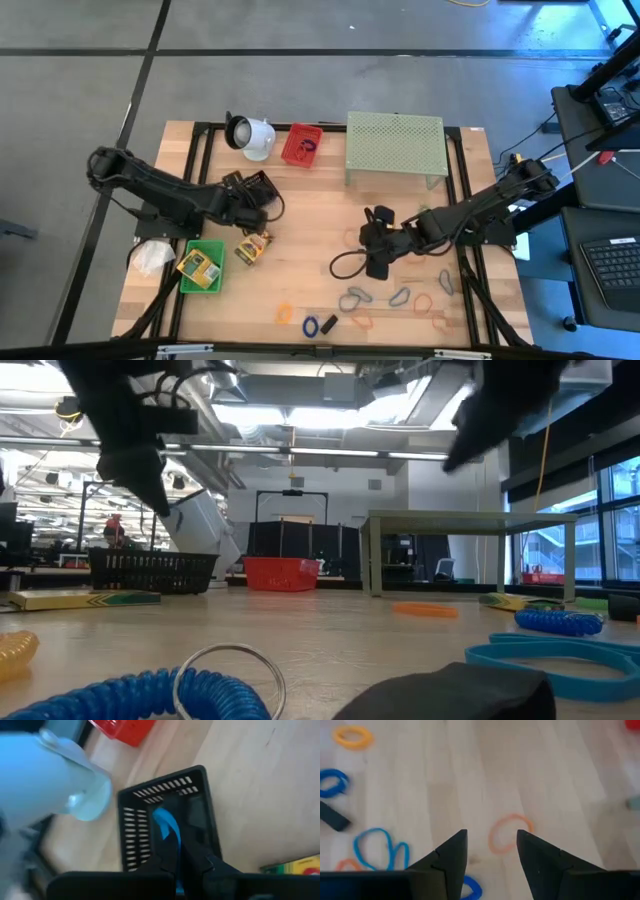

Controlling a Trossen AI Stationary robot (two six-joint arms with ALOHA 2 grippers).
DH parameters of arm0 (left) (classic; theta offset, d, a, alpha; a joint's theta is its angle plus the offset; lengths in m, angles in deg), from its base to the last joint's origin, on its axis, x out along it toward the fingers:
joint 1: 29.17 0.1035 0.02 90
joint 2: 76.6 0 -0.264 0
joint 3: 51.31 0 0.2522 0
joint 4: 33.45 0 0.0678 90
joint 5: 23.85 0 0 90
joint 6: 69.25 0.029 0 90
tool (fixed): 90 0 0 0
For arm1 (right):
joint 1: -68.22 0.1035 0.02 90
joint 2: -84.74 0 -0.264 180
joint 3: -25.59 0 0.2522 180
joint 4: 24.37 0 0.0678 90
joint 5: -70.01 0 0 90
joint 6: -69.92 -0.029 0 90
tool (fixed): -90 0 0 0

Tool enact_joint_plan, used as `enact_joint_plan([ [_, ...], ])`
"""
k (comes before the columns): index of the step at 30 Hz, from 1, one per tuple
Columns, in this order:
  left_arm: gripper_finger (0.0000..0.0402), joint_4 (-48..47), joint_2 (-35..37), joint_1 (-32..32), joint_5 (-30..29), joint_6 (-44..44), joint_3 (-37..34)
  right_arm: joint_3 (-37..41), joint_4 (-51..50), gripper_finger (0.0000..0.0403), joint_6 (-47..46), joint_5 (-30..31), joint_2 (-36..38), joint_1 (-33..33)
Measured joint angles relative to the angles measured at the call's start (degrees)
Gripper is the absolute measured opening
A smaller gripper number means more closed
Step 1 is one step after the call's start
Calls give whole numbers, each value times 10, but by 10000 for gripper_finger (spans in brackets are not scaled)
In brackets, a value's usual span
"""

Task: Pick & Place Office Desk Supplies
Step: Put the blue rubber band into the black bin

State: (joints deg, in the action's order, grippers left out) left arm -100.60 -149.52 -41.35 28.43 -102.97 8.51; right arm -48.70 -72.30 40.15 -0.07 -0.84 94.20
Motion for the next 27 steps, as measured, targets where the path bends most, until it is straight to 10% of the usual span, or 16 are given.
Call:
enact_joint_plan([
  [27, 87, 100, 65, 38, 43, -15, -92, 150, 99, 202, -195, -30, -3, 0],
])
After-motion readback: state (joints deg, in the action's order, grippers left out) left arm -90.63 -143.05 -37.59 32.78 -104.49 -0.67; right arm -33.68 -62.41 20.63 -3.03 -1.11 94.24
